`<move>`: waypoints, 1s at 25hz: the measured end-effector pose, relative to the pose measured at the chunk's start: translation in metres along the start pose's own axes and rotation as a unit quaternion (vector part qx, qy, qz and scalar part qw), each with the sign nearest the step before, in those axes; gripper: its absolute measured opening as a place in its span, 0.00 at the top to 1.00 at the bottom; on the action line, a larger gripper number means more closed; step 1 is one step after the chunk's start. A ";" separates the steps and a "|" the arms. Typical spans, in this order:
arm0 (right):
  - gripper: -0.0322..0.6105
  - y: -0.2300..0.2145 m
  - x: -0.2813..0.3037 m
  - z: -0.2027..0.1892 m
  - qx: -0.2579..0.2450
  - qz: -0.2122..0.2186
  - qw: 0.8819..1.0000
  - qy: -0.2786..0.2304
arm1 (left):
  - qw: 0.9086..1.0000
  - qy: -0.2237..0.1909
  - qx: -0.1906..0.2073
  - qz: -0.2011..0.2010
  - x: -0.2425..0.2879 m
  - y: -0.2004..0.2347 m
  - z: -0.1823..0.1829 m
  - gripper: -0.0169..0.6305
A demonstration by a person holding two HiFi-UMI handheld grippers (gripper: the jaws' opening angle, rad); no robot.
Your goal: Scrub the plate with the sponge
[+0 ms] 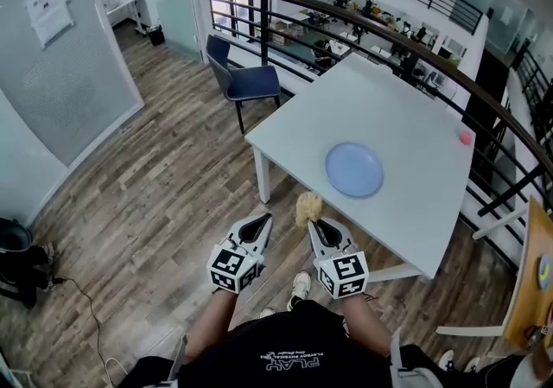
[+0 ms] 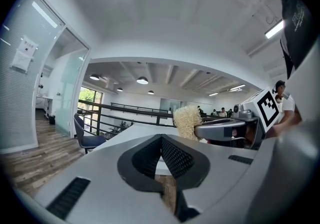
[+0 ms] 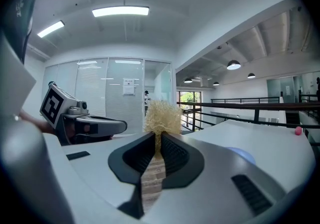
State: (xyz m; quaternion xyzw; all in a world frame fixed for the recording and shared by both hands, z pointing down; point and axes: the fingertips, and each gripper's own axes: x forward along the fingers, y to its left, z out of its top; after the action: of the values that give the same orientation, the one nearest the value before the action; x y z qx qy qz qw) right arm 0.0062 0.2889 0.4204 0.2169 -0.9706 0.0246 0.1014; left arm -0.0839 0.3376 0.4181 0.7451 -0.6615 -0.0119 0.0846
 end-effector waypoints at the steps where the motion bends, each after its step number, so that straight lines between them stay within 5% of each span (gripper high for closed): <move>1: 0.88 -0.006 0.004 0.001 0.002 0.000 1.000 0.000 | 1.000 0.002 0.001 0.001 0.006 0.002 0.002 0.95; 25: 0.88 -0.148 0.075 0.023 0.040 0.002 0.999 -0.004 | 1.000 0.013 0.012 0.023 0.148 0.029 0.034 0.95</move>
State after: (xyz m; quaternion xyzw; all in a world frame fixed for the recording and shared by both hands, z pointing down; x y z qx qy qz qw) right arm -0.0019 0.1219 0.4144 0.2194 -0.9696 0.0628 0.0883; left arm -0.0987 0.1848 0.4024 0.7307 -0.6774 0.0073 0.0843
